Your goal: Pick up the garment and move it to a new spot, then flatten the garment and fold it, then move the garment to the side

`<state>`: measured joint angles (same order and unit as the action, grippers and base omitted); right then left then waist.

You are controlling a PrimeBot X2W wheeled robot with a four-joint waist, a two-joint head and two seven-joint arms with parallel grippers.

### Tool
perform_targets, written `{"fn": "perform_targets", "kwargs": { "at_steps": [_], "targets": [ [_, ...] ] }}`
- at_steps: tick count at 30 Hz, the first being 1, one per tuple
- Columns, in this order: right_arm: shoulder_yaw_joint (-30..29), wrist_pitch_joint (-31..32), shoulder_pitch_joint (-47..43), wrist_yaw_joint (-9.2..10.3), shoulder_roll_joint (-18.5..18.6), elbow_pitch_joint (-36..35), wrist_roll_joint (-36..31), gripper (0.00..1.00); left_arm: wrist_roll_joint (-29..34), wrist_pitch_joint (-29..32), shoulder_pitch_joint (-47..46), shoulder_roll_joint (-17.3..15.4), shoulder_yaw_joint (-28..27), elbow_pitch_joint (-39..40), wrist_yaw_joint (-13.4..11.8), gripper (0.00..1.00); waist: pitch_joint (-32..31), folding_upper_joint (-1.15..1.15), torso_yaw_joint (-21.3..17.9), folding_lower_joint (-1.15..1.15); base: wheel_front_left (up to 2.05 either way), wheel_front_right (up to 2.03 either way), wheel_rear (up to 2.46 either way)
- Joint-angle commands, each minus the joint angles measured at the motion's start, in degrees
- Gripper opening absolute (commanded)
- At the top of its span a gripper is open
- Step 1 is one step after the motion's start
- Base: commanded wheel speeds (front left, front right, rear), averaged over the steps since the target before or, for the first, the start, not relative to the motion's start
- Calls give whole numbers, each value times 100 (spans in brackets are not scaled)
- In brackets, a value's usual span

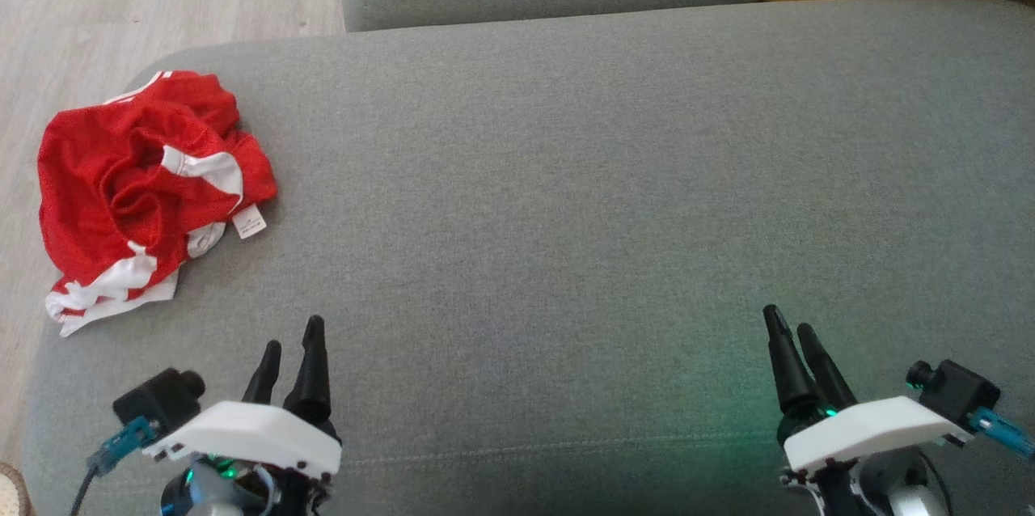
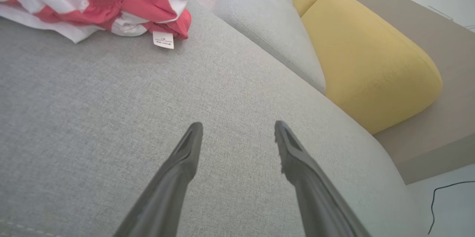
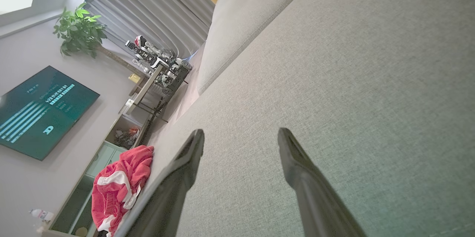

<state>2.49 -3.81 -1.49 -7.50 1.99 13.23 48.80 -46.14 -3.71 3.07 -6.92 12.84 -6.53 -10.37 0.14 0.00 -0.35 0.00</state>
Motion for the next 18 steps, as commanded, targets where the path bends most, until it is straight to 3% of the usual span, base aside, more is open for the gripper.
{"fn": "perform_targets", "kwargs": {
  "at_steps": [1,8,18],
  "targets": [
    [125,-86,275,0,46,-252,-233,100,249,-104,-329,-155,22,307,-115,100,-10,0,2,0,0,0,0],
    [234,-204,293,1,51,-348,-745,100,692,-221,-372,-342,362,518,-539,100,-28,0,8,0,0,0,0],
    [388,-372,275,1,58,-473,-1415,100,1335,-388,-398,-514,715,725,-911,100,-76,0,26,0,0,0,0]
  ]
}}
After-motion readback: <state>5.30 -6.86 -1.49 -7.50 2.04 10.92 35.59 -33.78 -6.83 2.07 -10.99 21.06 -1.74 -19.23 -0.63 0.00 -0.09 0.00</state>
